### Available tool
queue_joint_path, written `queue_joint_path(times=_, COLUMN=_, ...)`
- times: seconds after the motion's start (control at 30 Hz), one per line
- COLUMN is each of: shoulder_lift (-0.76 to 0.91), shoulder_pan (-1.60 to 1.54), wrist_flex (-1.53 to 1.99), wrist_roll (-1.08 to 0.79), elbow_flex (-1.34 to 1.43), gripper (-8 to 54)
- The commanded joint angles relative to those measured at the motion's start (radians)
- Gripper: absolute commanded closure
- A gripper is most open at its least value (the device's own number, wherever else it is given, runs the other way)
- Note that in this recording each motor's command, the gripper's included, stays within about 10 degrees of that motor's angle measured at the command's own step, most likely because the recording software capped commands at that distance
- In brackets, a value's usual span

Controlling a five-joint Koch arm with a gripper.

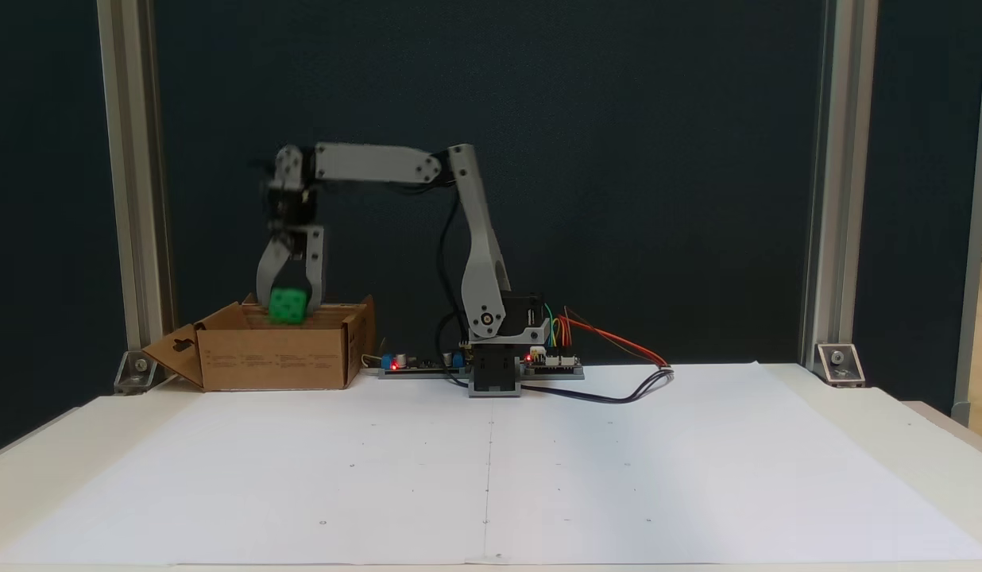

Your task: Grasp a green dice and put it in the bin.

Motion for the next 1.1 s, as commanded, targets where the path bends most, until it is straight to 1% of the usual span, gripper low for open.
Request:
queue_joint_path(times=0.0, shoulder_lift=0.003, shoulder_pan=0.020, wrist_flex=-0.051, wrist_roll=-0.083, elbow_flex=-0.054, gripper=34.0)
queue_joint_path(times=0.03, shoulder_lift=-0.009, shoulder_pan=0.026, wrist_flex=-0.052, wrist_roll=-0.081, elbow_flex=-0.054, gripper=22.5)
queue_joint_path(times=0.07, shoulder_lift=-0.021, shoulder_pan=0.041, wrist_flex=-0.052, wrist_roll=-0.077, elbow_flex=-0.052, gripper=13.6)
queue_joint_path(times=0.1, shoulder_lift=-0.023, shoulder_pan=0.046, wrist_flex=-0.052, wrist_roll=-0.074, elbow_flex=-0.052, gripper=11.9)
queue_joint_path(times=0.17, shoulder_lift=-0.023, shoulder_pan=0.048, wrist_flex=-0.057, wrist_roll=-0.057, elbow_flex=-0.054, gripper=3.9)
queue_joint_path(times=0.2, shoulder_lift=-0.023, shoulder_pan=0.051, wrist_flex=-0.057, wrist_roll=-0.051, elbow_flex=-0.054, gripper=1.8)
queue_joint_path(times=0.3, shoulder_lift=-0.009, shoulder_pan=0.049, wrist_flex=-0.094, wrist_roll=0.043, elbow_flex=-0.061, gripper=1.4)
queue_joint_path(times=0.4, shoulder_lift=0.120, shoulder_pan=-0.038, wrist_flex=-0.164, wrist_roll=0.198, elbow_flex=-0.067, gripper=1.4)
queue_joint_path(times=0.43, shoulder_lift=0.184, shoulder_pan=-0.153, wrist_flex=-0.216, wrist_roll=0.251, elbow_flex=-0.067, gripper=1.1)
queue_joint_path(times=0.5, shoulder_lift=0.239, shoulder_pan=-0.265, wrist_flex=-0.295, wrist_roll=0.325, elbow_flex=-0.067, gripper=1.0)
queue_joint_path(times=0.63, shoulder_lift=0.319, shoulder_pan=-0.550, wrist_flex=-0.302, wrist_roll=0.356, elbow_flex=-0.057, gripper=1.0)
queue_joint_path(times=0.77, shoulder_lift=0.413, shoulder_pan=-0.842, wrist_flex=-0.305, wrist_roll=0.385, elbow_flex=0.028, gripper=1.0)
queue_joint_path(times=0.87, shoulder_lift=0.422, shoulder_pan=-1.060, wrist_flex=-0.308, wrist_roll=0.408, elbow_flex=0.071, gripper=0.7)
queue_joint_path(times=1.07, shoulder_lift=0.561, shoulder_pan=-1.494, wrist_flex=-0.535, wrist_roll=0.426, elbow_flex=0.308, gripper=0.9)
